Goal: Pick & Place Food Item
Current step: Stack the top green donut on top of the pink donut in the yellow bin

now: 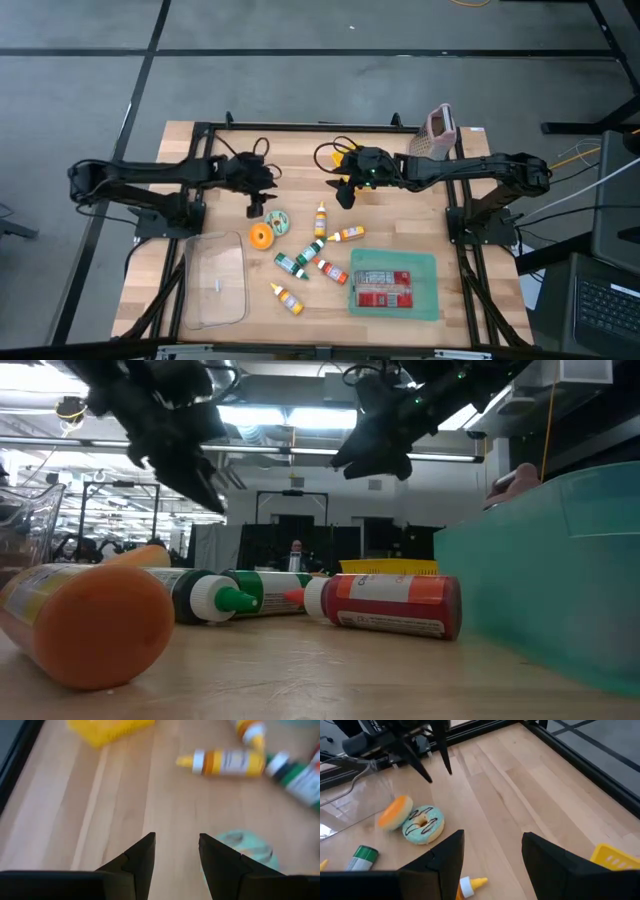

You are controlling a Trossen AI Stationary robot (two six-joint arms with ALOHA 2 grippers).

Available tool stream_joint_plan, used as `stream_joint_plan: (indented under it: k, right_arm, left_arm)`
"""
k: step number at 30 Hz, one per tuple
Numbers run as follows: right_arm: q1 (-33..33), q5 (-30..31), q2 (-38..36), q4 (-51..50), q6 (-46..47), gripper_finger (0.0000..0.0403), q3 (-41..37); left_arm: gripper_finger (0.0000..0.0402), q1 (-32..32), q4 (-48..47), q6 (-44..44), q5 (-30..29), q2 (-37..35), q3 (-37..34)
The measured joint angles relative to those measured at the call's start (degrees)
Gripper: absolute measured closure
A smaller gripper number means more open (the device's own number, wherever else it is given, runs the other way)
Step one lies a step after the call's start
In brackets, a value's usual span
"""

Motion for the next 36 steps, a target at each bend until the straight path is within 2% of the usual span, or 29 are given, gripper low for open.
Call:
stream_joint_plan:
  k: [3,7,14,19,25,36]
  right_arm:
    - [0.00,0.01,0.02,0.00,-0.21,0.0207,-0.02]
    - [0.00,0.01,0.02,0.03,-0.48,0.0207,-0.02]
    - [0.44,0.01,0.04,0.04,-0.86,0.0207,-0.02]
    - [1.28,0.00,0.04,0.11,-0.92,0.0207,-0.02]
    - [2.08,0.00,0.04,0.02,-0.92,0.0207,-0.04]
    - [2.16,0.00,0.04,-0.02,-1.33,0.0207,-0.04]
  left_arm:
    - [0.0254,-1.79,-4.22,-0.34,-1.49,0.10,0.66]
    - [0.0254,-2.59,-4.99,-1.11,3.06,2.31,0.66]
    - [0.0243,-3.15,-4.93,-1.71,4.04,7.83,0.66]
    - [0.0233,-3.15,-1.74,-1.70,4.32,12.12,0.66]
    - [0.0231,-3.19,2.66,-2.75,9.15,15.37,0.66]
    - [0.0231,-3.15,4.82,-3.35,9.05,22.18,0.66]
